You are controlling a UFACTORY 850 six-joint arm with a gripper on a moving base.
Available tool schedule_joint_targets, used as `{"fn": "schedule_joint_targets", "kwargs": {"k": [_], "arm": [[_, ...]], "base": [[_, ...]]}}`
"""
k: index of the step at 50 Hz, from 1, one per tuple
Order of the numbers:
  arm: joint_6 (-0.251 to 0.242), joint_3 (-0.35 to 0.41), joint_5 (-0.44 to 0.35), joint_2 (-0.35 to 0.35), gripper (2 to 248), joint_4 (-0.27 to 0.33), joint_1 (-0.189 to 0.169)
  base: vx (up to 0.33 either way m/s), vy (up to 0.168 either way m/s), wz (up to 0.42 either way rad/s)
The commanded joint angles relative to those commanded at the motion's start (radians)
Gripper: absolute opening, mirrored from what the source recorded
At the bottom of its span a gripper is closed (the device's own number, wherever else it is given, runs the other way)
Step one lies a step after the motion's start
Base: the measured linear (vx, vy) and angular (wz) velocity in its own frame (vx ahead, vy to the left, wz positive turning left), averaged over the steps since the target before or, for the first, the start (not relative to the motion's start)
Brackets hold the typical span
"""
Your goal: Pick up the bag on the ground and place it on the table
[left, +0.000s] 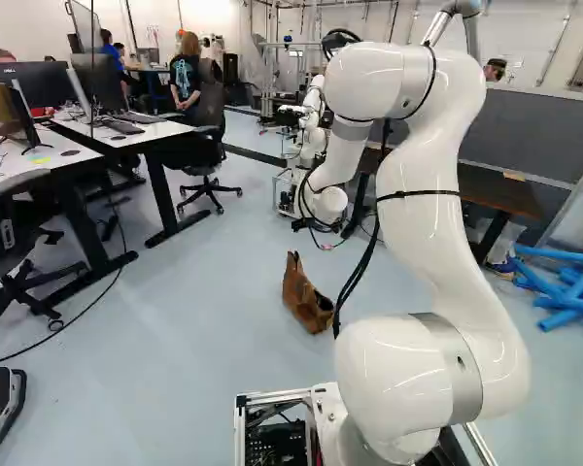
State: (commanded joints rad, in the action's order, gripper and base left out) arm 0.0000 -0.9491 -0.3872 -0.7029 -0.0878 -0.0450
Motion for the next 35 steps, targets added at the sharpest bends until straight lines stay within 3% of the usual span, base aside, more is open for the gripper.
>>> {"fn": "schedule_joint_targets", "kwargs": {"k": [35], "arm": [[0.0, -0.229, 0.177, -0.212, 247, -0.029, -0.007]], "base": [[0.0, 0.0, 0.0]]}}
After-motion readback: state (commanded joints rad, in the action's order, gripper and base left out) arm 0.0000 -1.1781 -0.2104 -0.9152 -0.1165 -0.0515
